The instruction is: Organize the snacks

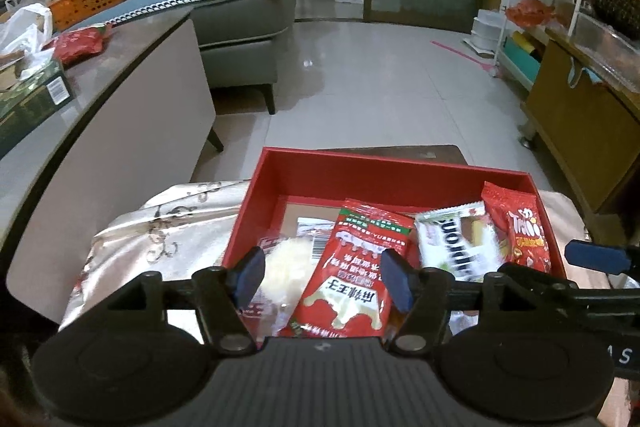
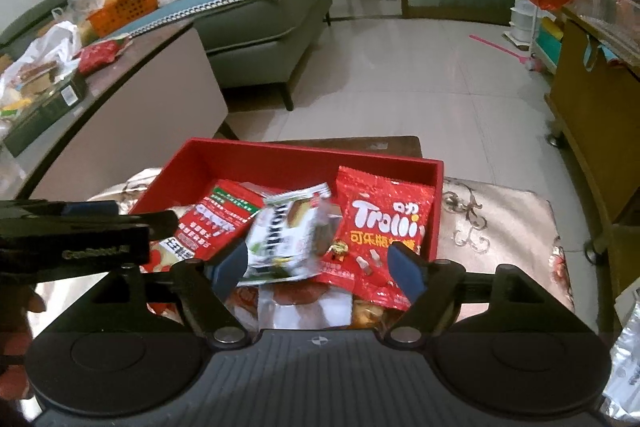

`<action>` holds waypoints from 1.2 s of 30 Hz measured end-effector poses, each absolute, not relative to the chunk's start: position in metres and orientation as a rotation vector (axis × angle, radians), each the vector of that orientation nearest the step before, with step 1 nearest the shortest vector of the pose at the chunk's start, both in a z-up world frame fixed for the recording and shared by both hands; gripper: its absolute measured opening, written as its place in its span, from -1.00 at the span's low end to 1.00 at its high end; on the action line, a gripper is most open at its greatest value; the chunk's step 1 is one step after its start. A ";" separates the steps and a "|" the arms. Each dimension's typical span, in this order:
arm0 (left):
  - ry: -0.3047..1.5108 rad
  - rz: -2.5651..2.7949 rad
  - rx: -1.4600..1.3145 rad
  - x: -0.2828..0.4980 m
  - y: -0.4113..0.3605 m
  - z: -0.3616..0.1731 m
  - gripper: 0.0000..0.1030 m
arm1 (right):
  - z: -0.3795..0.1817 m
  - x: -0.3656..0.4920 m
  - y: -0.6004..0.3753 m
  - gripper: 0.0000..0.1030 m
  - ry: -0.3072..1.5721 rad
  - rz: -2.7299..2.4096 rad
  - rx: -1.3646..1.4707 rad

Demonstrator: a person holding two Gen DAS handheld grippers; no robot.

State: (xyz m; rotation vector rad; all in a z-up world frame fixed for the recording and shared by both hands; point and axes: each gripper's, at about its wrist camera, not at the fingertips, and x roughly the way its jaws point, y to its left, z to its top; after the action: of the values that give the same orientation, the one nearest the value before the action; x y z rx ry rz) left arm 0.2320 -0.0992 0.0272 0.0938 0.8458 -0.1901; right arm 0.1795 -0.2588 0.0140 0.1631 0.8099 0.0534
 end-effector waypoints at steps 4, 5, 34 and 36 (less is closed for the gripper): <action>0.845 -0.190 0.090 0.228 -0.095 0.030 0.14 | 0.018 0.177 -0.260 0.62 0.798 0.054 0.168; 0.845 -0.190 0.089 0.227 -0.095 0.030 0.14 | 0.019 0.177 -0.260 0.62 0.796 0.054 0.170; 0.878 -0.189 0.106 0.146 -0.065 0.034 0.26 | 0.015 0.115 -0.239 0.70 0.852 0.039 0.198; 0.872 -0.185 0.113 0.136 -0.063 0.035 0.30 | 0.015 0.107 -0.235 0.71 0.851 0.046 0.200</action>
State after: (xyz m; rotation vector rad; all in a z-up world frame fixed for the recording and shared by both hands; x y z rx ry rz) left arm 0.1362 -0.0629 0.0349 0.1134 0.8718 -0.1853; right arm 0.1069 -0.2349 0.0153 0.2004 0.8508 0.0458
